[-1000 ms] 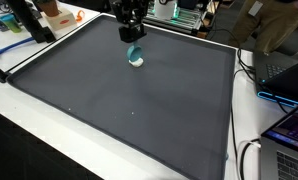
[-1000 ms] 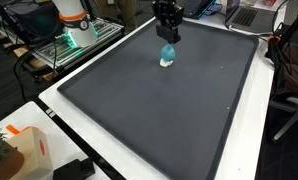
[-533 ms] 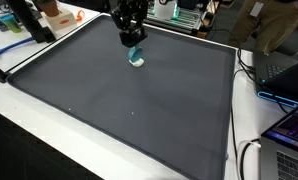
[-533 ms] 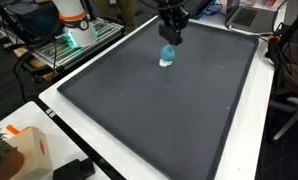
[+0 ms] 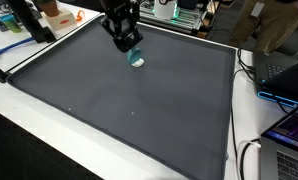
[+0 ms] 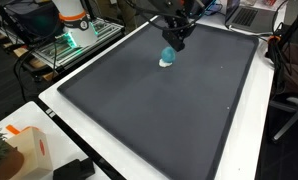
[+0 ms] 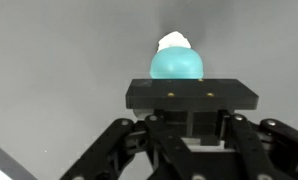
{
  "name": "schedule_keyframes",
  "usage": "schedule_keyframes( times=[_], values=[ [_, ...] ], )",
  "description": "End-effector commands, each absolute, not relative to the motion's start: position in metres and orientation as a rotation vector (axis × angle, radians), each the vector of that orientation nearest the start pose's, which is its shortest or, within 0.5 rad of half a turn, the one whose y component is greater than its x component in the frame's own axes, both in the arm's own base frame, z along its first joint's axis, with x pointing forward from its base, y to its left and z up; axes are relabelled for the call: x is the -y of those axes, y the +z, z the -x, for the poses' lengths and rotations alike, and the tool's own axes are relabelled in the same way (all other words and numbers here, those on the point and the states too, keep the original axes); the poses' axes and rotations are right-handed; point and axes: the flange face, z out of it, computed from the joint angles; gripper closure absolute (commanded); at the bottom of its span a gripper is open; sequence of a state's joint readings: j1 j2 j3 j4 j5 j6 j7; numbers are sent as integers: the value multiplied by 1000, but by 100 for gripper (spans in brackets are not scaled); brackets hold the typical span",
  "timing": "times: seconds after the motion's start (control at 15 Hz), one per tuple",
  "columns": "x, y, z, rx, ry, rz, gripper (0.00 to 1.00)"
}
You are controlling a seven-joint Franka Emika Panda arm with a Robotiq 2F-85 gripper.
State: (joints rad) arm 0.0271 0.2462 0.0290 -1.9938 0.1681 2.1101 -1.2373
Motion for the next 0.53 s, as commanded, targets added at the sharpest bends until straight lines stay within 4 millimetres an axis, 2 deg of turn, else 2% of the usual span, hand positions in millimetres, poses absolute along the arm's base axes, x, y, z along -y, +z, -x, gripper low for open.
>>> schedule_keyframes(
  times=[0.0,0.2,0.47],
  values=[
    [-13,303,-581,1477,96,2406,78],
    [8,332,-571,1364,-11,2453,78],
    [4,353,-533,1324,-101,2506,78]
  ],
)
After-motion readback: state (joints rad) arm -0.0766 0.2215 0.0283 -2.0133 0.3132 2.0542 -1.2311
